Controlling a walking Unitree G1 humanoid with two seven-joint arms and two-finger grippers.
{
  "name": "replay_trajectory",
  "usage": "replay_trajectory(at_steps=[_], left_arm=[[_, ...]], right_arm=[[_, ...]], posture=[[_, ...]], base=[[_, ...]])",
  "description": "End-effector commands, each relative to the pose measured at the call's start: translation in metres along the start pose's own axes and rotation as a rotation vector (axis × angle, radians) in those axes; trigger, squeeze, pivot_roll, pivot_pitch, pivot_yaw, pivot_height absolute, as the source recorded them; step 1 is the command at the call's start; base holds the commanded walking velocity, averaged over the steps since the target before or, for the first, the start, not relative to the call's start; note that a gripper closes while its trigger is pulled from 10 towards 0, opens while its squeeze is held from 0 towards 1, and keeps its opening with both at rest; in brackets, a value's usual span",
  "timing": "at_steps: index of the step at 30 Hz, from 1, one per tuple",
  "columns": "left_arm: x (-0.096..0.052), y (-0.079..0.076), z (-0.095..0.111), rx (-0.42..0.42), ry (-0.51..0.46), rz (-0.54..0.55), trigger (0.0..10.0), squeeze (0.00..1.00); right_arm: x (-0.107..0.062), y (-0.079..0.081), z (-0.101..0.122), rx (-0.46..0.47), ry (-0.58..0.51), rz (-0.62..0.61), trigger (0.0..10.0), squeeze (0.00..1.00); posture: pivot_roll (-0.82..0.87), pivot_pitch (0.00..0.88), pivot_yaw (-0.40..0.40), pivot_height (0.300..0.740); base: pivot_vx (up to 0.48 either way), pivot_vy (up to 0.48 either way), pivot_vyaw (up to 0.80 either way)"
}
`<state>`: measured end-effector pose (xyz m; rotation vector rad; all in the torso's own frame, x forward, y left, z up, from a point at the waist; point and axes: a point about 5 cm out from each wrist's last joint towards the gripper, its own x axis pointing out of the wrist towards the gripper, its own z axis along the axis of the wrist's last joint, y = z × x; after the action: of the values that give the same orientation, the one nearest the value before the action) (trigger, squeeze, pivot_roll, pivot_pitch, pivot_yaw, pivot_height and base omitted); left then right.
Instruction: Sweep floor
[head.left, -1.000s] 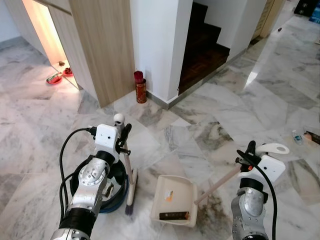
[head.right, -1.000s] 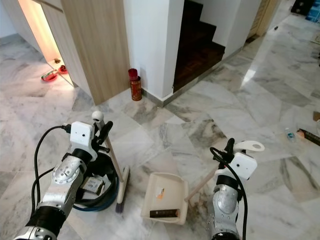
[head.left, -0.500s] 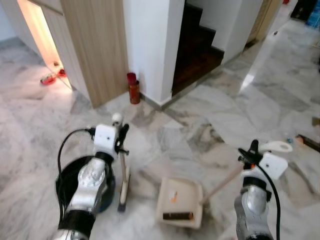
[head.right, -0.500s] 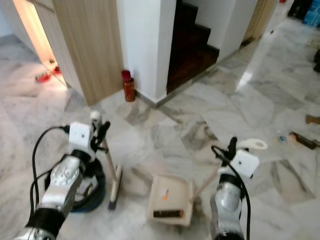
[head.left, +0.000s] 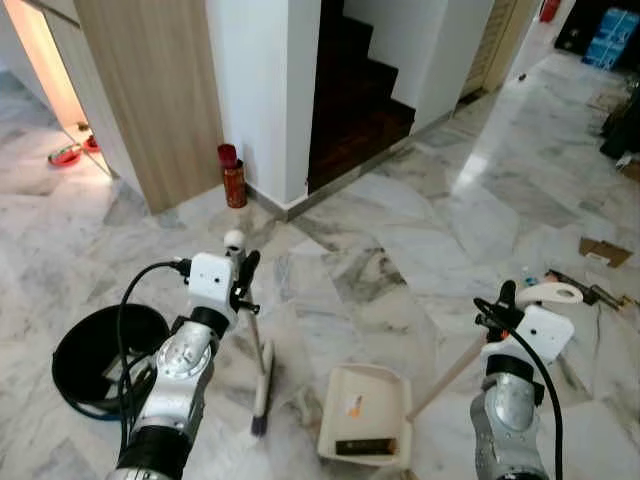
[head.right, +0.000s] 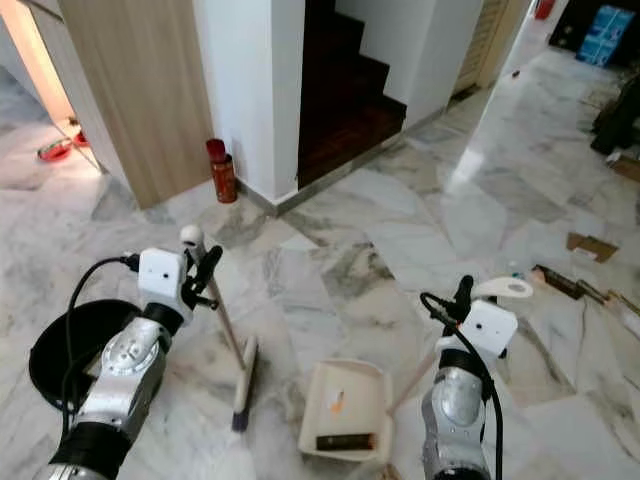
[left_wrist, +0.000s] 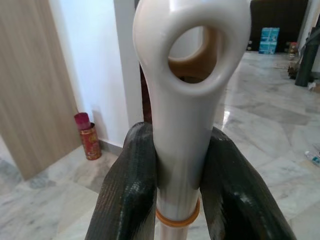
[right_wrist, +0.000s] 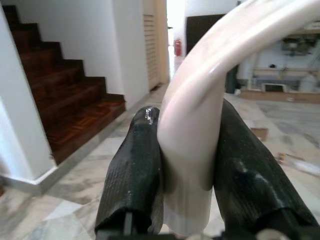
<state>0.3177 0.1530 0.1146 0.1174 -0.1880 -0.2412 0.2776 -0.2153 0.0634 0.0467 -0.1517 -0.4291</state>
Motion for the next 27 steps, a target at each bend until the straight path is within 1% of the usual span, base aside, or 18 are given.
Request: replay_trajectory(at_steps=[1, 11, 22, 27], left_arm=[[0.0032, 0.0052, 0.0107, 0.010, -0.039, 0.014, 10.0, 0.00], [0.0017, 0.0071, 0.0094, 0.008, -0.027, 0.017, 10.0, 0.00], [0.0011, 0.0037, 0.0086, -0.008, -0.019, -0.004, 10.0, 0.00], [0.0011, 0.0029, 0.0081, -0.015, -0.012, -0.010, 10.0, 0.00]], right_arm=[[0.0066, 0.0093, 0.0146, 0.033, -0.063, 0.029, 10.0, 0.00], [0.0079, 0.0141, 0.0148, 0.042, -0.057, 0.048, 10.0, 0.00], [0.0094, 0.0107, 0.0154, 0.039, -0.056, 0.039, 10.0, 0.00], [0.0100, 0.0117, 0.0157, 0.042, -0.053, 0.042, 10.0, 0.00]], posture=[[0.22, 0.057, -0.083, 0.740], [0.23, 0.061, -0.084, 0.740], [0.23, 0.064, -0.083, 0.740], [0.23, 0.065, -0.084, 0.740]], base=[[0.000, 0.000, 0.76], [0.000, 0.000, 0.77], [0.000, 0.000, 0.77], [0.000, 0.000, 0.77]])
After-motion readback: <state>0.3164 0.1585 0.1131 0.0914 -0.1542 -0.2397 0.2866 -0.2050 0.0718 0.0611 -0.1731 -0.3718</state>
